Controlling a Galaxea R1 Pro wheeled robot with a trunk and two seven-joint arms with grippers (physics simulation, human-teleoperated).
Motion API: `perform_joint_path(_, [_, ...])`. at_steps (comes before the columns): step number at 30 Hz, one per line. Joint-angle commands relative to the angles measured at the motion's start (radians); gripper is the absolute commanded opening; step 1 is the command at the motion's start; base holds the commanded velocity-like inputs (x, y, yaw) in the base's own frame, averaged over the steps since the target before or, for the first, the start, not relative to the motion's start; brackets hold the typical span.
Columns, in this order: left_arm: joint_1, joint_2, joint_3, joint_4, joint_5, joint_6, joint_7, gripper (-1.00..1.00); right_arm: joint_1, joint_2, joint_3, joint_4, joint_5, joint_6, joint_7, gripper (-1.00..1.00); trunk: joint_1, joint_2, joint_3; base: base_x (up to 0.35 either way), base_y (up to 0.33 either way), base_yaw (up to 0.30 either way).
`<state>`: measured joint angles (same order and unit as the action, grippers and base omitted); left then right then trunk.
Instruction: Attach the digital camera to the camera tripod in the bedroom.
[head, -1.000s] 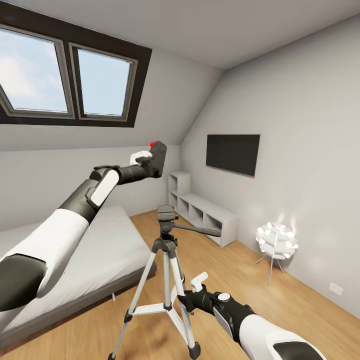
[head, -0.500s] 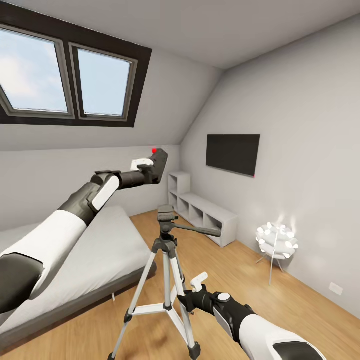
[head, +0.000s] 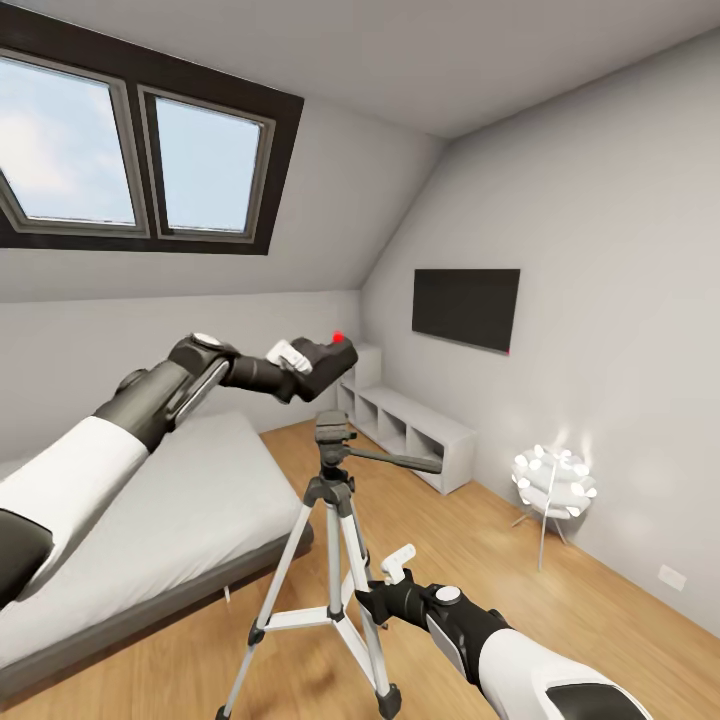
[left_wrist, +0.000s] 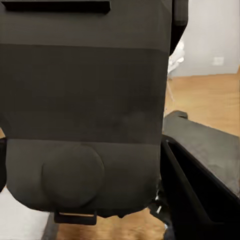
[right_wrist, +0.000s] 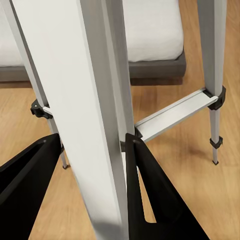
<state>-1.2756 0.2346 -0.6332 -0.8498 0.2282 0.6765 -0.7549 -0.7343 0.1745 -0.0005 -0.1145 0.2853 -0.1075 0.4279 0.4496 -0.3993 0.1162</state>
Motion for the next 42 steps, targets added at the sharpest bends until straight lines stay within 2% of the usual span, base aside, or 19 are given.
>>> perform_joint_path(1, [-0.005,0.004,-0.003,-0.004,-0.035,0.005,-0.033,-1.0,-0.001,0.0,0.011,-0.001,0.003,-0.003,-0.001,-1.0,0.0,-0.001,0.0,0.0,0.0,0.0])
perform_joint_path(2, [-0.008,0.006,-0.003,-0.006,-0.072,0.006,-0.062,-1.0,-0.001,0.0,0.011,-0.001,0.003,-0.003,-0.001,-1.0,0.0,-0.001,0.0,0.0,0.0,0.0])
perform_joint_path(3, [-0.013,0.008,-0.003,-0.011,-0.133,0.006,-0.11,-1.0,-0.001,0.0,0.011,-0.001,0.003,-0.003,-0.002,-1.0,0.0,-0.001,0.0,0.0,0.0,0.0])
perform_joint_path(5, [-0.018,0.009,0.002,-0.021,-0.189,0.006,-0.162,-1.0,-0.001,0.0,0.011,-0.001,0.003,-0.003,-0.002,-1.0,0.0,-0.001,0.0,0.0,0.0,0.0])
perform_joint_path(7, [-0.019,0.009,0.017,-0.028,-0.21,0.005,-0.185,-1.0,-0.001,0.0,0.011,-0.001,0.003,-0.003,-0.003,-1.0,0.0,-0.001,0.0,0.0,0.0,0.0])
perform_joint_path(9, [-0.021,0.011,0.084,-0.036,-0.233,0.004,-0.21,-1.0,-0.001,0.0,0.011,-0.001,0.003,-0.003,-0.003,-1.0,0.0,-0.001,0.0,0.0,0.0,0.0])
perform_joint_path(10, [-0.021,0.011,0.106,-0.037,-0.236,0.003,-0.213,-1.0,-0.001,0.0,0.01,-0.001,0.003,-0.003,-0.003,-1.0,0.0,-0.001,0.0,0.0,0.0,0.0])
perform_joint_path(11, [-0.022,0.013,0.152,-0.039,-0.241,0.001,-0.222,-1.0,-0.001,0.0,0.01,-0.001,0.003,-0.003,-0.003,-1.0,0.0,-0.001,0.0,0.0,0.0,0.0])
perform_joint_path(13, [-0.022,0.014,0.21,-0.042,-0.249,-0.004,-0.244,-1.0,-0.001,0.0,0.01,-0.001,0.003,-0.003,-0.003,-1.0,0.0,-0.001,0.0,0.0,0.0,0.0])
perform_joint_path(16, [-0.027,0.015,0.249,-0.041,-0.258,-0.008,-0.283,-1.0,-0.001,0.0,0.01,-0.001,0.003,-0.003,-0.003,-1.0,0.0,-0.001,0.0,0.0,0.0,0.0])
perform_joint_path(22, [-0.049,0.016,0.271,-0.026,-0.29,-0.014,-0.332,-1.0,-0.001,0.0,0.01,0.0,0.002,-0.003,-0.007,-1.0,0.0,-0.001,0.0,0.0,0.0,0.0])
perform_joint_path(23, [-0.055,0.019,0.277,-0.024,-0.297,-0.016,-0.403,-1.0,-0.001,0.0,0.01,0.001,0.001,-0.004,-0.022,-1.0,0.0,-0.001,0.0,0.0,0.0,0.0])
perform_joint_path(32, [-0.057,0.025,0.279,-0.015,-0.302,-0.015,-0.5,-1.0,-0.001,0.0,0.011,0.001,-0.001,-0.003,-0.033,-1.0,0.0,-0.001,0.0,0.0,0.0,0.0])
perform_joint_path(34, [-0.057,0.026,0.277,0.006,-0.307,-0.019,-0.567,-1.0,-0.001,0.0,0.011,0.001,-0.001,-0.003,-0.039,-1.0,0.0,-0.001,0.0,0.0,0.0,0.0])
perform_joint_path(35, [-0.057,0.028,0.277,0.005,-0.309,-0.021,-0.57,-1.0,-0.001,0.0,0.011,0.001,0.0,-0.003,-0.039,-1.0,0.0,-0.001,0.0,0.0,0.0,0.0])
perform_joint_path(37, [-0.057,0.033,0.28,0.003,-0.324,-0.048,-0.576,-1.0,-0.001,0.0,0.011,0.001,0.0,-0.003,-0.039,-1.0,0.0,-0.001,0.0,0.0,0.0,0.0])
perform_joint_path(41, [-0.057,0.048,0.303,0.0,-0.35,-0.176,-0.577,-1.0,-0.001,0.0,0.01,0.001,0.0,-0.003,-0.04,-1.0,0.0,-0.001,0.0,0.0,0.0,0.0])
perform_joint_path(42, [-0.057,0.049,0.303,0.0,-0.355,-0.189,-0.576,-1.0,-0.001,0.0,0.01,0.001,0.0,-0.004,-0.04,-1.0,0.0,-0.001,0.0,0.0,0.0,0.0])
